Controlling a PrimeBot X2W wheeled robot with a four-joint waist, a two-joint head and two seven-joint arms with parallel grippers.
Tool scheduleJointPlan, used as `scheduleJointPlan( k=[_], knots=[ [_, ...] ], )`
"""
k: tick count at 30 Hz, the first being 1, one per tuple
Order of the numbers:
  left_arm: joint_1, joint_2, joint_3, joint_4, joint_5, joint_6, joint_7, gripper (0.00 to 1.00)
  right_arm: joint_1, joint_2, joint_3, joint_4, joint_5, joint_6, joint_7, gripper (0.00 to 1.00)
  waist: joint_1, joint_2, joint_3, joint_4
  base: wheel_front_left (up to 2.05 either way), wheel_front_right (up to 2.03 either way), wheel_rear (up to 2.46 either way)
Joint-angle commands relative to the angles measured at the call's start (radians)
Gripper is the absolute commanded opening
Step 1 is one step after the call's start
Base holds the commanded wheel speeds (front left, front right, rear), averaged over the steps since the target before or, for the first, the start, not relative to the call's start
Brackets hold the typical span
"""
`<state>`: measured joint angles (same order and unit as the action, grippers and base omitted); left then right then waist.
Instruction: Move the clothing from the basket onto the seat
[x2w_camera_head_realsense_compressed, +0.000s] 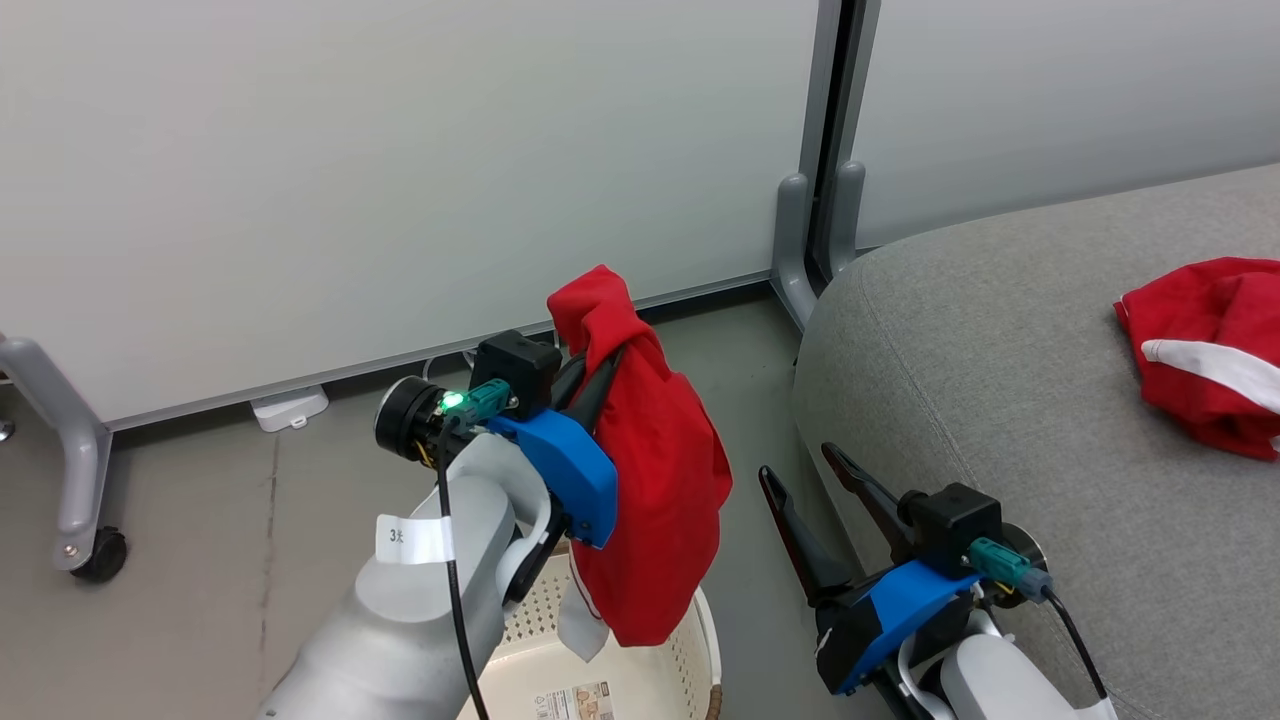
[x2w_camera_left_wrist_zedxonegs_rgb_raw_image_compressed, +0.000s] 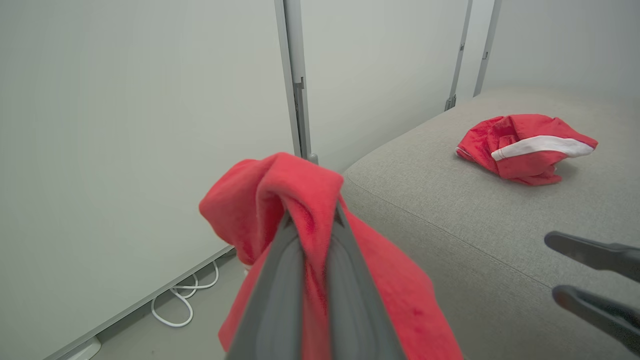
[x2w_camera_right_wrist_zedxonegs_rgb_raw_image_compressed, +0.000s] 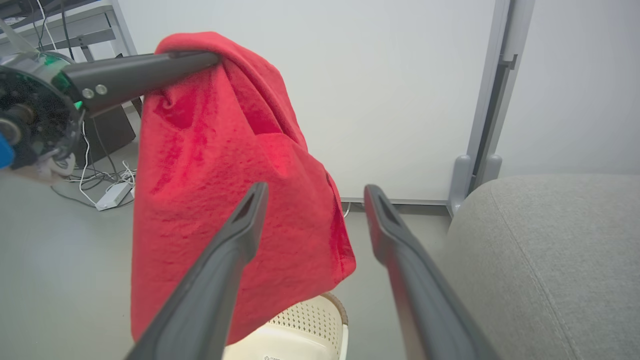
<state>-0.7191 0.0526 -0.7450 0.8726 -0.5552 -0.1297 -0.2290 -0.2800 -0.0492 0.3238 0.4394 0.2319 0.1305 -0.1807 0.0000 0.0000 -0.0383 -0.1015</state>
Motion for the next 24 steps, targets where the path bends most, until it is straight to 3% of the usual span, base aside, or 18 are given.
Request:
scheduleJointPlan(
  k=[1,14,24],
  knots=[
    [0.000,-0.001,-0.003,0.004,-0.008,-0.001,-0.006,0.00,0.015,-0.002,0.002,-0.006,0.000,0.000,0.002,1.00,0.0000,0.0000,0.004,-0.001,0.00,0.00,0.00],
    [-0.022,-0.001,-0.045,-0.002,-0.034,-0.001,-0.009,0.00,-0.124,-0.002,0.102,-0.001,0.038,0.000,0.053,1.00,0.0000,0.0000,0.026,-0.007,0.00,0.00,0.00],
    [-0.033,-0.001,-0.096,-0.022,-0.067,-0.001,-0.011,0.00,-0.295,-0.002,0.239,0.162,0.161,0.000,0.098,1.00,0.0000,0.0000,0.033,0.012,0.00,0.00,0.00]
  ],
)
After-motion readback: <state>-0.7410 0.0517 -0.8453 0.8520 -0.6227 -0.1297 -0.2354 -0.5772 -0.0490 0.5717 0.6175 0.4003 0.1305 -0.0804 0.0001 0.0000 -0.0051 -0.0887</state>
